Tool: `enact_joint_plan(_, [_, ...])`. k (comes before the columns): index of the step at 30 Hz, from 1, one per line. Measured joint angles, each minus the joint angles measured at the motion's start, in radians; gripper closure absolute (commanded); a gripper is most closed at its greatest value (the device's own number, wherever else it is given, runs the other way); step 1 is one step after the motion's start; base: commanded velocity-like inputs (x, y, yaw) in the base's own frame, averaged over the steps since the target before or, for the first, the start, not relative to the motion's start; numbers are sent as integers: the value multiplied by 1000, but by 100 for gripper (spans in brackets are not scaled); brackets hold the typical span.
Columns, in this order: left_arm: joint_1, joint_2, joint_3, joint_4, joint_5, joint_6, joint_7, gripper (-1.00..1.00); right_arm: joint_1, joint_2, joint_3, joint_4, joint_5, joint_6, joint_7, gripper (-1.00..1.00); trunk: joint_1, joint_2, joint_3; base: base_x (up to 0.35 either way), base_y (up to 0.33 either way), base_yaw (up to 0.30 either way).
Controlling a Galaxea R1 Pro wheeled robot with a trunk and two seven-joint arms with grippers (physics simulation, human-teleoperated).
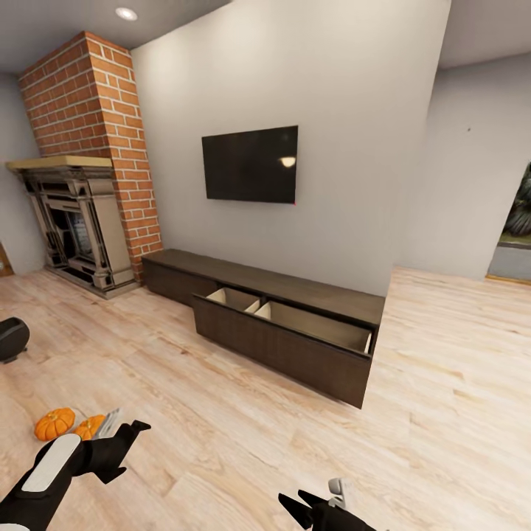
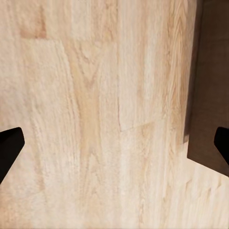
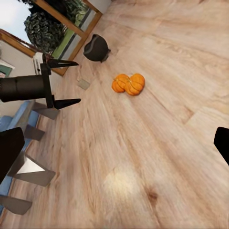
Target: Place each of the two pumpkins and all three candles from the living room inside a cabinet in the living room (use any cabinet), then make sure every cabinet is closed, and position the cauldron so it is next to a table in the living room.
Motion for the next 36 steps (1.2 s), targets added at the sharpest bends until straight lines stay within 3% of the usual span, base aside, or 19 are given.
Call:
enact_joint_plan(13, [0,0,0,0,-2,0,0,-100,0,2,19,3,12,-47,4,-100,-50,91,41,0,0,0])
enact_joint_plan(36, [0,-1,0,0,-3,0,2,-100,0,3,20,3,12,-50,-1,-100,-138,252,113,0,0,20])
